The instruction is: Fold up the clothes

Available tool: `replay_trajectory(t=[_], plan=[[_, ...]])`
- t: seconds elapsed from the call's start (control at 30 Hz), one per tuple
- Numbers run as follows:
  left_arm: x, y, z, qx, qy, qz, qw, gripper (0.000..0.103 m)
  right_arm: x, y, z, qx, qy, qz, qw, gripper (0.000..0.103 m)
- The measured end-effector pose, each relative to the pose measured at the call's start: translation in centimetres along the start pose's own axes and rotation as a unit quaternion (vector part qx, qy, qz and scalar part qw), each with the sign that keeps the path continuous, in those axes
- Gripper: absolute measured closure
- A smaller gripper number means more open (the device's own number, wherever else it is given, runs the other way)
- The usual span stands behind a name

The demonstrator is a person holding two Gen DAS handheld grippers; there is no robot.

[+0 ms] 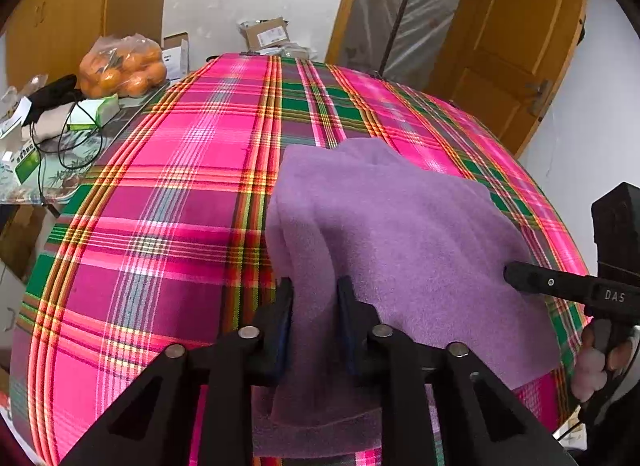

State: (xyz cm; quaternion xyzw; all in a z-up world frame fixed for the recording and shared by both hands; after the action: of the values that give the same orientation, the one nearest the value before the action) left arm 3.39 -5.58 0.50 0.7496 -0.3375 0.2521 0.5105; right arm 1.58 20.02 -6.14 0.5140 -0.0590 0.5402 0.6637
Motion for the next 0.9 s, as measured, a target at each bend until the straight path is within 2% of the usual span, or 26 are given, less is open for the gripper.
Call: replay_trajectory(t=[0.17,0.53,0.73,0.9], plan=[[0.3,0.1,-0.4,-0.010,0.008,-0.005,0.9999,0.085,0.9,0.7,1.0,0.023,-0.005,-0.015,1.000,0.075],[1.4,1.5,-1.3,-0.029,0.017,-0.033,0.9989,0.085,1.9,2.6,2.0,0.048,0.001,-0.038,0.998,0.076],[1.4,3.0,-1.3,-0.039,0.028,-0.047,0.9978,0.085,1.4,4.2,2.3,0.062,0.003,-0.043,0.997,0.076],[0.3,5.5,-0.3,-0.036,0.030,-0.057,0.9973,0.086,-0.3,6.4,2.1,0.066,0.007,-0.041,0.997,0.076]])
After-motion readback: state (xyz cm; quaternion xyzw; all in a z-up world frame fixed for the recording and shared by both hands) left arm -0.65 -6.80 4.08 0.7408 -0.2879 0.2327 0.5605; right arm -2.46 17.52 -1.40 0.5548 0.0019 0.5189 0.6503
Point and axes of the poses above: each gripper's, at about its wrist camera, not at the fingertips, and x roughly against the way its jaws point, z to its left, y to its top, the point moved 1 cm from there along -x, roughly the way its jaws point, and after that the axes turned 11 degrees about x, right-handed, at the moved point
